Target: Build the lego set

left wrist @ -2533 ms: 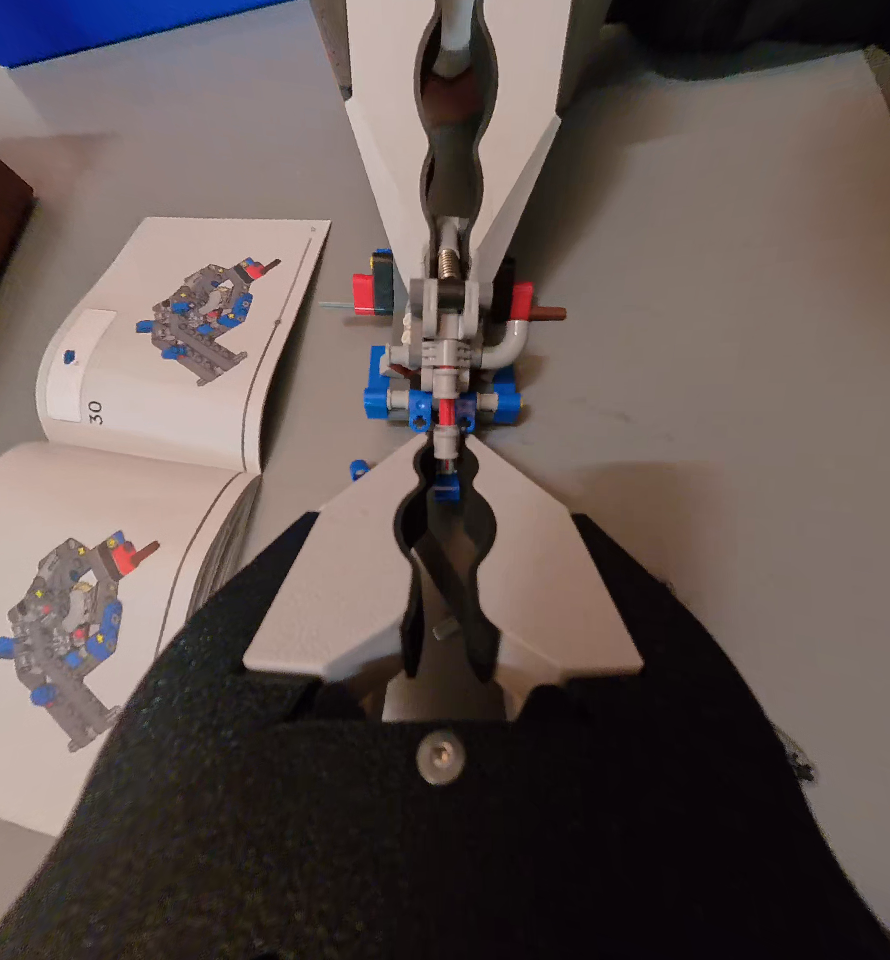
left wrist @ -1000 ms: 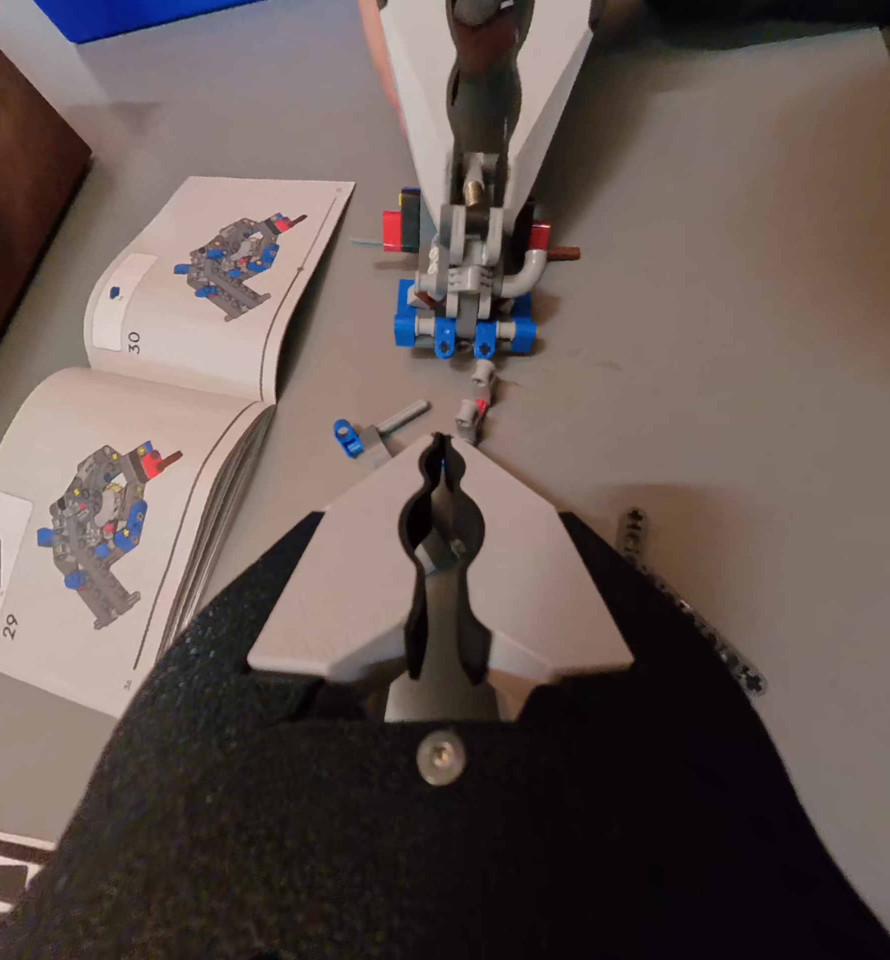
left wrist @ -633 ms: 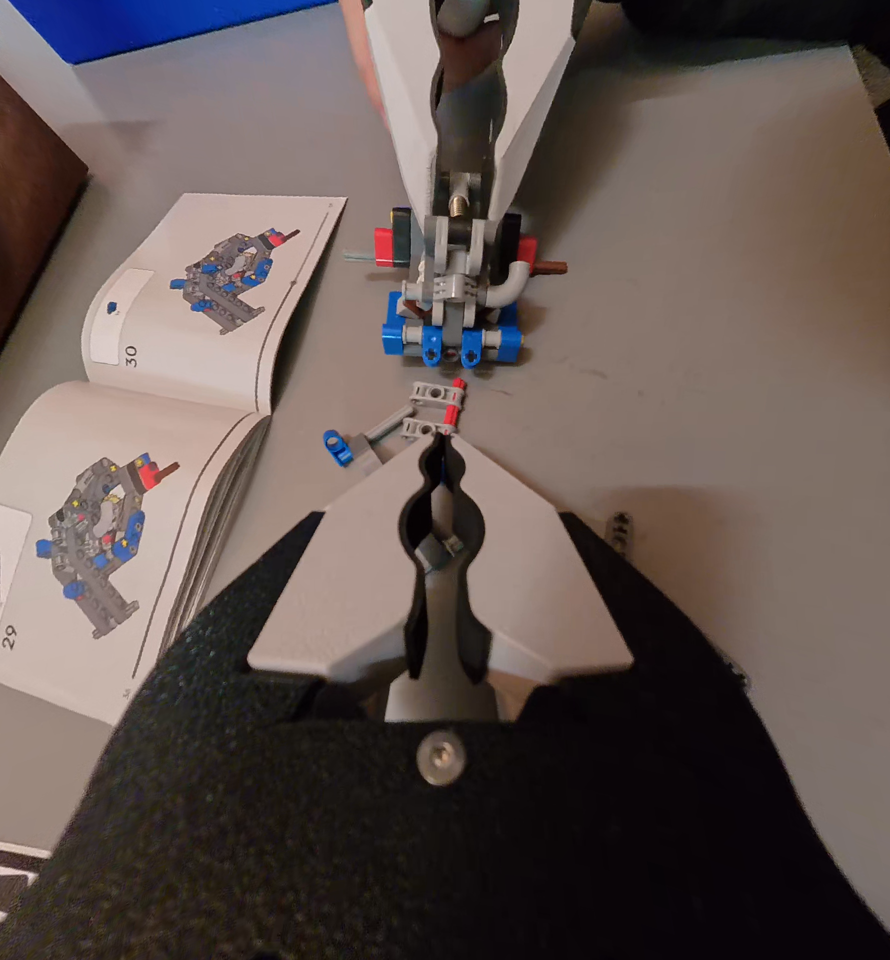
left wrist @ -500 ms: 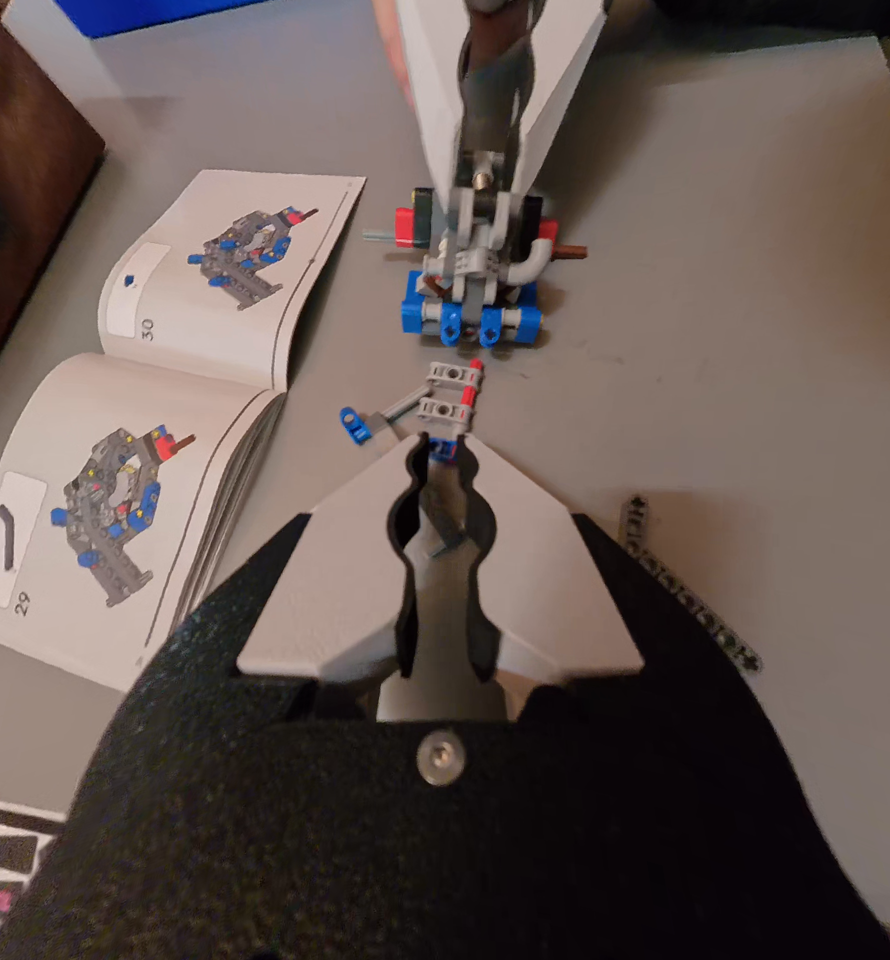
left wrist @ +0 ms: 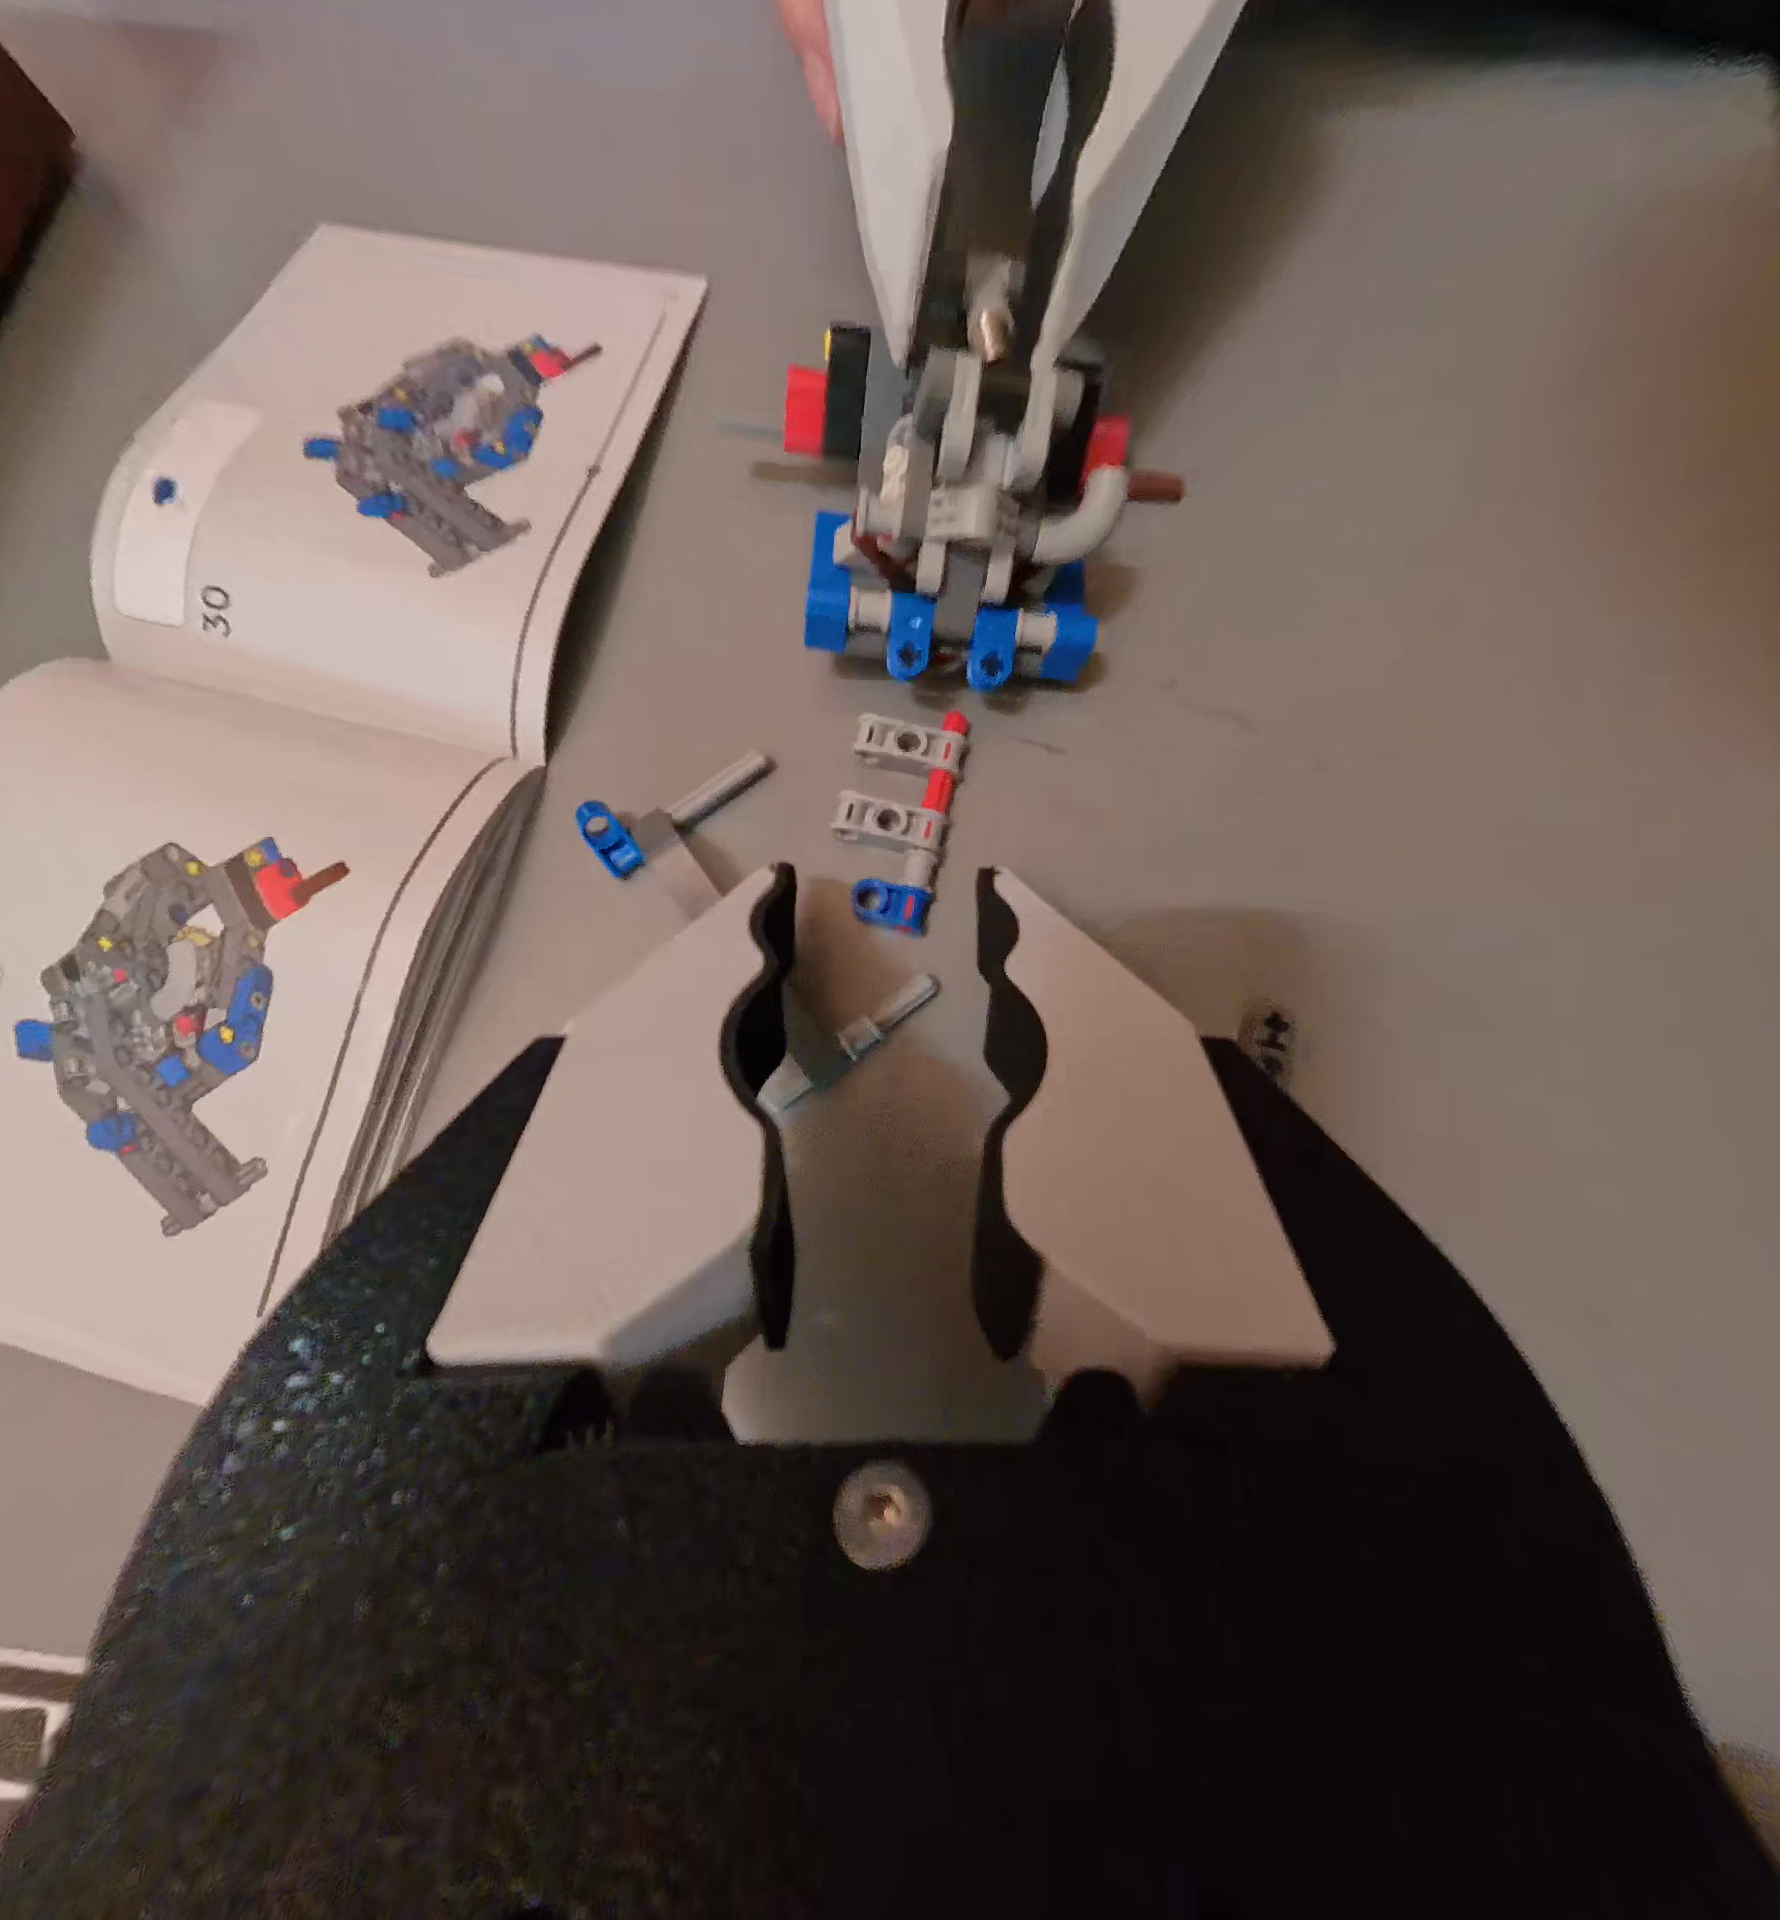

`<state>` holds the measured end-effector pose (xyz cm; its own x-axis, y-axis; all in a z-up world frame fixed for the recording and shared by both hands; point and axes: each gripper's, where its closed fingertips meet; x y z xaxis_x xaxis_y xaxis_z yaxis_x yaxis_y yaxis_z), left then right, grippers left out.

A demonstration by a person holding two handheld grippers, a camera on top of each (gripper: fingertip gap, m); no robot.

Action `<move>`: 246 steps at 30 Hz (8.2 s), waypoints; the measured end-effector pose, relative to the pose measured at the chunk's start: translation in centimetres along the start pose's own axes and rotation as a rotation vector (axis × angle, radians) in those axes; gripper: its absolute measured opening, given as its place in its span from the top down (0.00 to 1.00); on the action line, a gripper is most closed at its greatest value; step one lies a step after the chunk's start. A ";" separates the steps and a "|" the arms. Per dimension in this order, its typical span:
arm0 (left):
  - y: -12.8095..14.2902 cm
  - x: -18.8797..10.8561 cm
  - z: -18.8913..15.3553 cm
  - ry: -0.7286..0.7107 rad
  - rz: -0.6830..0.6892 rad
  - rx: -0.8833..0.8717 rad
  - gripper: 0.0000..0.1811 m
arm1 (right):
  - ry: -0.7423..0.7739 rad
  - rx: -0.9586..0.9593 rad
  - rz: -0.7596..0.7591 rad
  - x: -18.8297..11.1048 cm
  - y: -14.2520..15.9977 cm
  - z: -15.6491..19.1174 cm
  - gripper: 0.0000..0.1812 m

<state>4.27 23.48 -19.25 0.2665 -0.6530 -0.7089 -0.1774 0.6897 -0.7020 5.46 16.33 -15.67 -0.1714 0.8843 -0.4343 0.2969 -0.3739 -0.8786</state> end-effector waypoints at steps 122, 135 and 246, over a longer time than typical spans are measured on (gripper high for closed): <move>-1.8 2.8 -0.5 -0.019 -0.075 0.199 0.97 | -0.032 0.209 0.096 1.0 1.4 0.1 0.96; -1.9 2.8 -0.2 -0.023 -0.071 0.213 0.98 | -0.032 0.208 0.099 1.0 1.4 0.2 0.97; 7.3 -12.0 10.5 -0.578 -0.152 -0.368 0.87 | 0.411 0.218 0.277 -3.5 3.8 -9.9 0.98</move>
<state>9.71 39.62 -15.16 0.7567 -0.3925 -0.5229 -0.3799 0.3869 -0.8402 16.46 14.54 -15.53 0.2807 0.7644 -0.5804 0.0699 -0.6194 -0.7819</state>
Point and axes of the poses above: each gripper's, where its closed fingertips meet, x out along the fingers, y out of its underside, z = x × y across the jaws, and after that the axes turned 3 degrees about x, right-handed
